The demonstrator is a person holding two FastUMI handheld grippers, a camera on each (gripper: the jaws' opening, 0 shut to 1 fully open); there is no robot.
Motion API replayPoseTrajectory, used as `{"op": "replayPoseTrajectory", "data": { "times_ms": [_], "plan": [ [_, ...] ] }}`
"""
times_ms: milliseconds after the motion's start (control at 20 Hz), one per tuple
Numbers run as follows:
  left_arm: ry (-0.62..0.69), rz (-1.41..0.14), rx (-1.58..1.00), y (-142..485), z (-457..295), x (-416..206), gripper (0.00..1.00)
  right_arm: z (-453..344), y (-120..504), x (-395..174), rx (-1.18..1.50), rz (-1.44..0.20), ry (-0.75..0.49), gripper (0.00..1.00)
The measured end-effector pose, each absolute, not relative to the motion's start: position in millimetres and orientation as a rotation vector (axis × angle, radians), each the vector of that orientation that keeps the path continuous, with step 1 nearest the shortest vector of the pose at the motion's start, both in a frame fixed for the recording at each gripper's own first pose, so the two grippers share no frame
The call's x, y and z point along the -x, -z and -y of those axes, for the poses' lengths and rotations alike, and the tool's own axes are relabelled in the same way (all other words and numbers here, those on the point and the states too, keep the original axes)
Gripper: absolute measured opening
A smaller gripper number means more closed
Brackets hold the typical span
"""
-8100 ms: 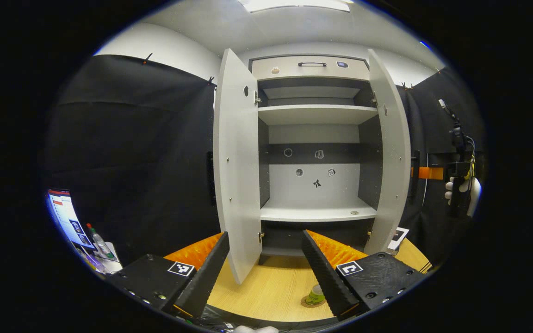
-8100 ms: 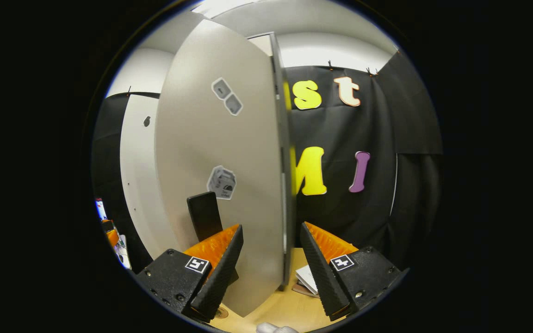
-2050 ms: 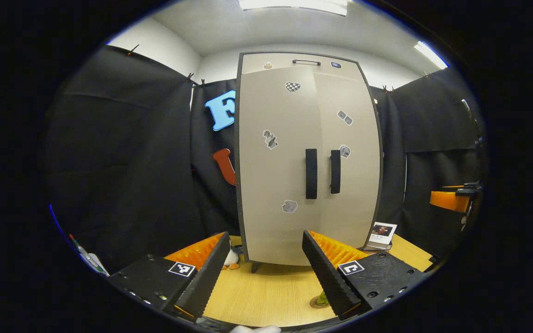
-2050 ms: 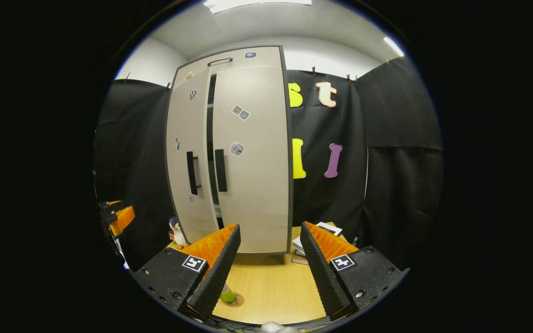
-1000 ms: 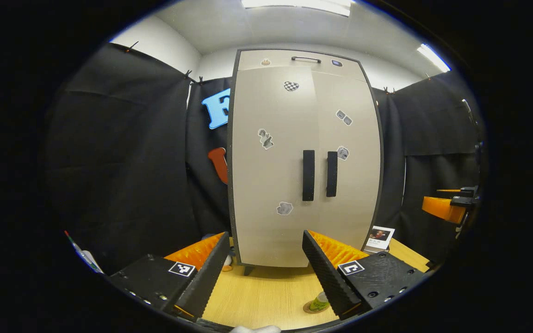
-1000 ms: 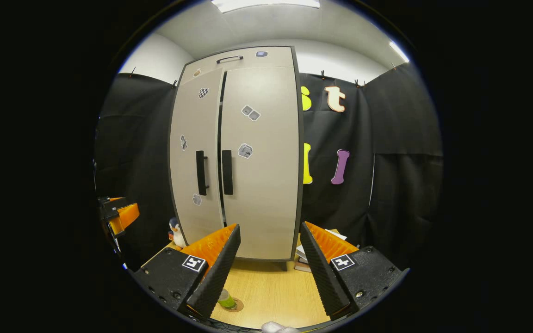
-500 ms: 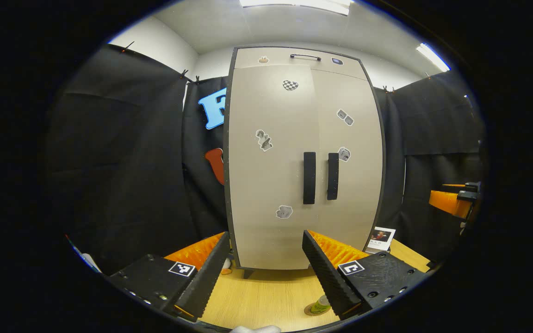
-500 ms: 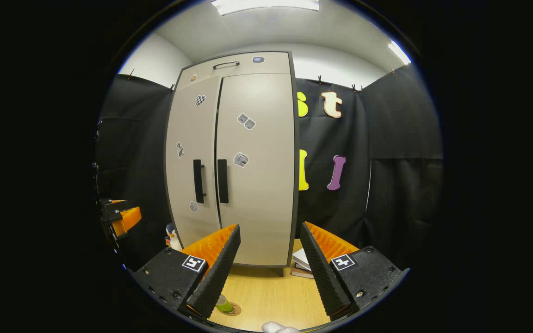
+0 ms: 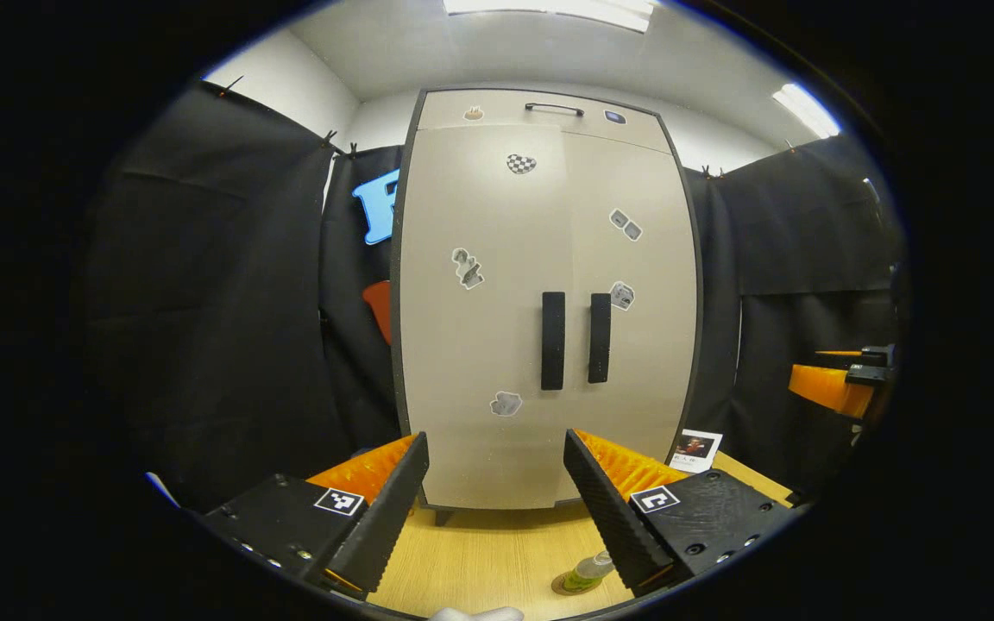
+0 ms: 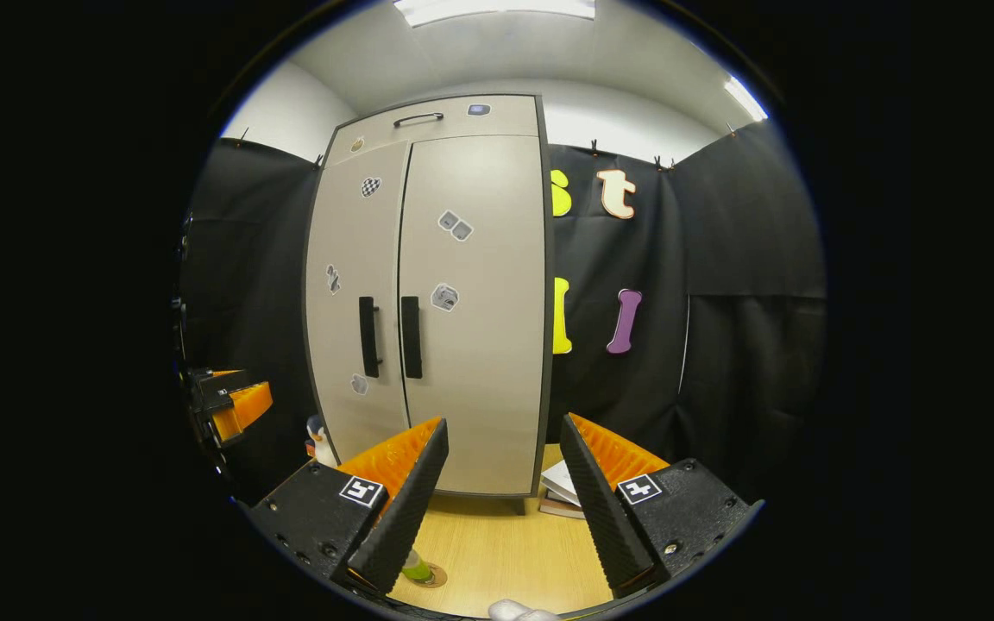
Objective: Grasp the bottle in the cabinet with the left hand and place it on the coaster, then close the right door with the right hand and the left door with the left hand.
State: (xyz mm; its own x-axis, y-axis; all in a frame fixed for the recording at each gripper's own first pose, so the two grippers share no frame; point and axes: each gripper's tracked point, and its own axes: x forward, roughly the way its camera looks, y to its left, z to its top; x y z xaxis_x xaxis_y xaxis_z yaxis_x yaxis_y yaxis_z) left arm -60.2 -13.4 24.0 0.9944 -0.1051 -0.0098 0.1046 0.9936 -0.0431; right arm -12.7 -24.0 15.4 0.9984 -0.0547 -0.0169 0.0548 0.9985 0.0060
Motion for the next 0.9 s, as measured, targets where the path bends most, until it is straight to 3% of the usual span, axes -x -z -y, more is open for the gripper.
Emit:
{"op": "replayPoseTrajectory", "data": {
  "times_ms": [900],
  "plan": [
    [0.108,-0.012,0.042,-23.0,14.8,64.5,0.96,24.9,-6.4,19.7,0.005,-0.028,0.064,0.81]
  ]
}}
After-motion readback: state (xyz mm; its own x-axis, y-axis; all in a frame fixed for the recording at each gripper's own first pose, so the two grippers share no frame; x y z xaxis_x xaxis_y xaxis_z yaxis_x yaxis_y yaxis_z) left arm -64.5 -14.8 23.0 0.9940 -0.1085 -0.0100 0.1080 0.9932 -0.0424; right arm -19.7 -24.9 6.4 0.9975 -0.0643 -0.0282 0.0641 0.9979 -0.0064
